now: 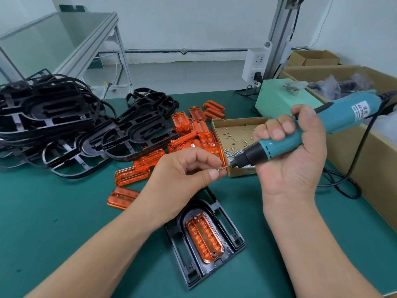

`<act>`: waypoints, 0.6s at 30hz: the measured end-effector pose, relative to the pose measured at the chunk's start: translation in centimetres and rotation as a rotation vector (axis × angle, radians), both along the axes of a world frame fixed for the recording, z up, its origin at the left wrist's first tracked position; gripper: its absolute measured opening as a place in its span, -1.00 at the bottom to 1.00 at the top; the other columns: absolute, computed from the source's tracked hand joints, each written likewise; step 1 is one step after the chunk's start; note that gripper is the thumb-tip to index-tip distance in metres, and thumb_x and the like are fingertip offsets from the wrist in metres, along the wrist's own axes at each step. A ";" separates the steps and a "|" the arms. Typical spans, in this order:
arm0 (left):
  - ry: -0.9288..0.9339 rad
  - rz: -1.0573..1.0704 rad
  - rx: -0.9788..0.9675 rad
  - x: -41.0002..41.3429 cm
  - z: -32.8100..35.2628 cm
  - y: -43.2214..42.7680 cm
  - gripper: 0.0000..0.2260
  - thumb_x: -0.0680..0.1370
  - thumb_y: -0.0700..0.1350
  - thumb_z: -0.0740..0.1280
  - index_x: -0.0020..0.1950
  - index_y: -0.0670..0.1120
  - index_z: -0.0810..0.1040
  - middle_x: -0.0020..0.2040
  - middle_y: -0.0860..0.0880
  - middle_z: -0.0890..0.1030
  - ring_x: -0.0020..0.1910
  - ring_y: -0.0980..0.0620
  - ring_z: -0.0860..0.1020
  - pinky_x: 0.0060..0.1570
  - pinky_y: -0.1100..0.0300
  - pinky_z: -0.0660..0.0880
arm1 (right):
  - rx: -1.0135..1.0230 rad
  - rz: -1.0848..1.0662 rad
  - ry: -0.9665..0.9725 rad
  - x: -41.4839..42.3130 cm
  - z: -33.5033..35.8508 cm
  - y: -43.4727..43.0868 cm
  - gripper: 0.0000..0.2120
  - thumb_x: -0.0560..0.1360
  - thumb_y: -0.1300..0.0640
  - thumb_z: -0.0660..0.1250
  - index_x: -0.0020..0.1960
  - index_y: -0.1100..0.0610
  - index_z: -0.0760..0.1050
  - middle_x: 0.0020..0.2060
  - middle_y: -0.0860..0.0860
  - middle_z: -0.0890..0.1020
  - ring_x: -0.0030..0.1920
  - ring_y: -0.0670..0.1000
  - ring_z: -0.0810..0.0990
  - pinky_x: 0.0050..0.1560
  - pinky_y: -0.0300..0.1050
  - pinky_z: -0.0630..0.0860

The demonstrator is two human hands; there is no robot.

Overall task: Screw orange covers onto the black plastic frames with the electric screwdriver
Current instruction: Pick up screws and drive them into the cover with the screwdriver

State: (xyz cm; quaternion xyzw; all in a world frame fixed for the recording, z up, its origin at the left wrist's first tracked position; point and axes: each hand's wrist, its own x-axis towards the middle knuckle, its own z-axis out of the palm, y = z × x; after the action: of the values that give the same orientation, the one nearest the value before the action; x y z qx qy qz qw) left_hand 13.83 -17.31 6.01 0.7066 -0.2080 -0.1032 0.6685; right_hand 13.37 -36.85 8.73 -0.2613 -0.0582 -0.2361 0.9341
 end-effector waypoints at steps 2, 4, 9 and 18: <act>-0.039 0.025 0.025 0.1 -0.2 0.0 -0.79 0.58 -0.27 0.49 0.03 0.06 0.71 -0.04 0.01 0.77 0.03 0.06 0.74 0.05 0.29 0.59 | -0.023 -0.013 0.004 0.0 0.0 0.2 -0.84 0.68 0.16 0.28 -0.08 0.08 0.52 -0.33 -0.06 0.41 -0.36 -0.06 0.39 -0.20 -0.14 0.43; -0.086 0.061 0.081 0.1 -0.4 -0.1 -0.77 0.57 -0.25 0.50 0.03 0.10 0.71 -0.05 0.05 0.77 0.02 0.07 0.73 0.04 0.27 0.59 | -0.045 -0.037 0.024 -0.1 0.0 0.4 -0.86 0.69 0.15 0.31 -0.06 0.07 0.51 -0.32 -0.05 0.42 -0.35 -0.06 0.40 -0.18 -0.14 0.43; -0.138 0.102 0.157 0.0 -0.4 0.1 -0.79 0.57 -0.21 0.51 0.03 0.13 0.71 -0.06 0.14 0.75 0.00 0.13 0.71 0.03 0.35 0.56 | -0.019 -0.056 0.078 0.0 -0.2 0.7 -0.86 0.68 0.12 0.37 -0.03 0.07 0.46 -0.29 -0.04 0.43 -0.33 -0.06 0.42 -0.16 -0.13 0.44; -0.169 -0.032 0.179 0.1 0.5 0.9 -0.77 0.59 -0.13 0.51 0.19 0.15 0.69 0.06 0.18 0.75 0.12 0.20 0.69 0.18 0.34 0.55 | 0.112 0.032 0.110 -0.2 -0.5 0.5 -0.84 0.66 0.16 0.35 -0.09 0.10 0.49 -0.32 -0.05 0.42 -0.35 -0.07 0.39 -0.20 -0.16 0.41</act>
State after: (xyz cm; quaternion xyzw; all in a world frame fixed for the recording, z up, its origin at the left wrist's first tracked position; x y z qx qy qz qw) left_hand 13.93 -16.39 6.52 0.7661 -0.2648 -0.0721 0.5812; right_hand 13.15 -36.36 8.20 -0.2202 0.0023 -0.2091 0.9528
